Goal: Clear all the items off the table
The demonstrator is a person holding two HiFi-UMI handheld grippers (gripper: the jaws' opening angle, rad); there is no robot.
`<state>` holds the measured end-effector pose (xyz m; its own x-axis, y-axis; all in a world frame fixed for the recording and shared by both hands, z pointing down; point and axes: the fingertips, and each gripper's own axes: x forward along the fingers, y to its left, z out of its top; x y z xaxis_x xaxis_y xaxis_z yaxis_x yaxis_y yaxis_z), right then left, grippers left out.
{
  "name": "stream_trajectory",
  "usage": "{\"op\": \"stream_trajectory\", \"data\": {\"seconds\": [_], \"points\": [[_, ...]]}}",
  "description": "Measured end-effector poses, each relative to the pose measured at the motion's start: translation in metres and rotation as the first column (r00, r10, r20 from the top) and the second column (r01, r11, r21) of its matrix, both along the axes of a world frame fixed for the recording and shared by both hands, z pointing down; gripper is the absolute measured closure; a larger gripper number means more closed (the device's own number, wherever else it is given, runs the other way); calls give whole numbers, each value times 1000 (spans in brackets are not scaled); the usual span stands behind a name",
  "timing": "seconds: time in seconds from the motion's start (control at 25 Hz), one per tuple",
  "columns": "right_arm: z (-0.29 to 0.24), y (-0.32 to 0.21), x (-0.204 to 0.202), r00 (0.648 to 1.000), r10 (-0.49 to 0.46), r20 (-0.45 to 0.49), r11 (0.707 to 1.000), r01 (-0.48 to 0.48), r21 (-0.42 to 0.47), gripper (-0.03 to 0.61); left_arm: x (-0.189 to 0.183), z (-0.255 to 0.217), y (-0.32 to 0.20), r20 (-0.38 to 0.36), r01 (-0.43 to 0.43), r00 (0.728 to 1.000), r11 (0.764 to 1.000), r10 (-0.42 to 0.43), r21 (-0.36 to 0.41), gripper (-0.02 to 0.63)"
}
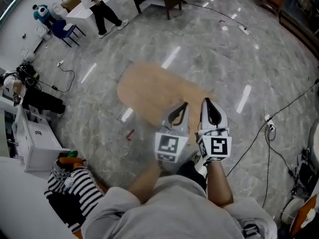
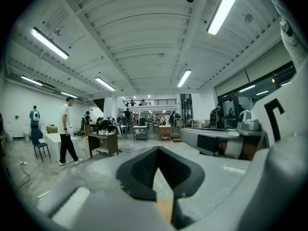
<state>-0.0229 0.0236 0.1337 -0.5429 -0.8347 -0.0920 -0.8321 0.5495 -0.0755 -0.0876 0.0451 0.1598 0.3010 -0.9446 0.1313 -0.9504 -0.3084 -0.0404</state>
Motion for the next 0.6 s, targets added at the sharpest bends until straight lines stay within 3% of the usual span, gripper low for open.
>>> {"op": "stream_trajectory", "data": {"seconds": [0.24, 0.44, 0.6], "points": [[47, -42, 29, 1000, -1, 13, 996, 2, -92, 572, 28, 34, -32, -1, 3, 1000, 997, -3, -82, 594], [77, -54, 19, 1000, -15, 21, 988, 18, -153, 572, 13, 67, -44, 36, -7, 999, 990, 12, -138, 594], [122, -70, 14, 999, -40, -26, 978, 34, -208, 572, 1, 115, -58, 19, 18, 1000, 980, -15, -199, 594]]}}
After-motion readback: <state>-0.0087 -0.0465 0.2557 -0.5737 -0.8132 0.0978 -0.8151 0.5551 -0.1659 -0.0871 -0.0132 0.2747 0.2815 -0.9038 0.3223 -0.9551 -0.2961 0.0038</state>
